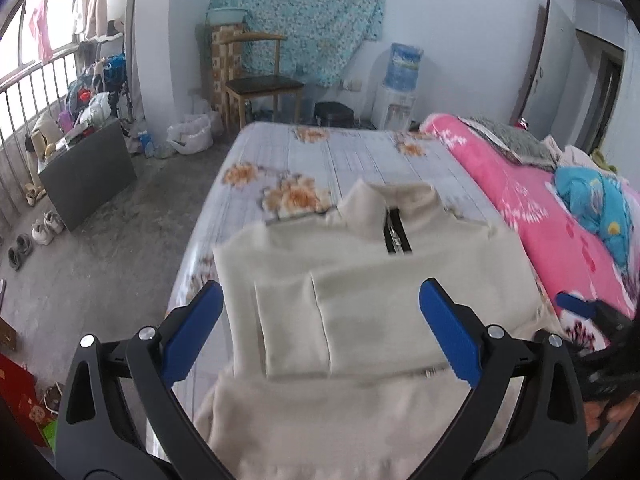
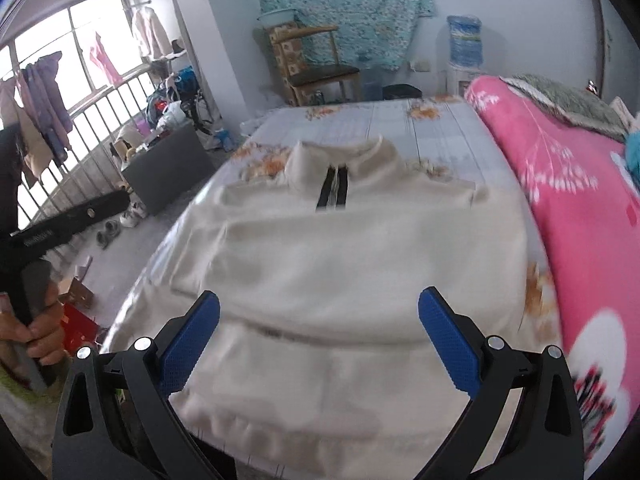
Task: Fold large clothes
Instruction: 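Move both grippers to the jacket collar and close them on it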
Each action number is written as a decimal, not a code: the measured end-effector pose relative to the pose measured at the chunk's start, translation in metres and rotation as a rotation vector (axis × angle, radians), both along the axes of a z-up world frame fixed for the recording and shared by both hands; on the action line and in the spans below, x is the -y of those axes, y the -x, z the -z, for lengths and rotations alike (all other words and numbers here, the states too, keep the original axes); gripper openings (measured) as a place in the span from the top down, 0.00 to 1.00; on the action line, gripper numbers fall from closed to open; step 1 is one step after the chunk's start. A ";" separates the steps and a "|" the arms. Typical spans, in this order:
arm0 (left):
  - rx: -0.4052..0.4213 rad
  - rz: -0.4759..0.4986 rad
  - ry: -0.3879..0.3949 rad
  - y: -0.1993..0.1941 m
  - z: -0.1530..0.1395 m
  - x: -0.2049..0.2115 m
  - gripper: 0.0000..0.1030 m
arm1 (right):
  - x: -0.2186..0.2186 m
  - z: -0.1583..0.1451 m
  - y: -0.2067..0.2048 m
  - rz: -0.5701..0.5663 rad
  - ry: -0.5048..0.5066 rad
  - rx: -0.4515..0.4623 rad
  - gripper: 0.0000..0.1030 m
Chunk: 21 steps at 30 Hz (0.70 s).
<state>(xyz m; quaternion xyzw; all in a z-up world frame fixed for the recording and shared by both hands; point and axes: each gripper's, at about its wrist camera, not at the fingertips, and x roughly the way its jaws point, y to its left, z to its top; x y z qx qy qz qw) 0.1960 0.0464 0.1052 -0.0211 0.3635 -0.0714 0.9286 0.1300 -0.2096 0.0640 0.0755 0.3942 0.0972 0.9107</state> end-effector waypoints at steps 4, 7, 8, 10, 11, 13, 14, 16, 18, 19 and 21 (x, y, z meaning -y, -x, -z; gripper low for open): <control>0.012 -0.010 0.021 -0.040 -0.006 0.003 0.08 | 0.022 -0.027 -0.049 0.003 -0.001 -0.016 0.06; 0.007 -0.006 0.046 -0.074 -0.007 0.010 0.08 | 0.033 -0.033 -0.094 0.010 0.005 -0.048 0.06; 0.009 -0.005 0.051 -0.084 -0.006 0.012 0.10 | 0.036 -0.032 -0.107 0.014 0.011 -0.058 0.06; -0.003 -0.002 0.061 -0.109 -0.001 0.018 0.16 | 0.040 -0.028 -0.136 0.018 0.011 -0.085 0.06; -0.020 0.000 0.071 -0.123 0.004 0.021 0.20 | 0.042 -0.024 -0.151 0.020 -0.001 -0.105 0.06; -0.064 0.005 0.095 -0.147 0.016 0.026 0.25 | 0.045 -0.013 -0.184 0.017 -0.035 -0.149 0.06; -0.090 0.005 0.113 -0.162 0.023 0.028 0.28 | 0.047 -0.007 -0.197 0.018 -0.046 -0.165 0.06; -0.133 0.015 0.135 -0.184 0.038 0.034 0.28 | 0.049 0.006 -0.227 0.026 -0.066 -0.204 0.06; -0.186 0.046 0.157 -0.210 0.054 0.045 0.29 | 0.050 0.018 -0.249 0.037 -0.073 -0.235 0.09; -0.207 0.060 0.165 -0.219 0.061 0.050 0.29 | 0.051 0.027 -0.263 0.042 -0.077 -0.259 0.10; -0.252 0.094 0.173 -0.236 0.075 0.062 0.29 | 0.050 0.043 -0.283 0.042 -0.083 -0.300 0.12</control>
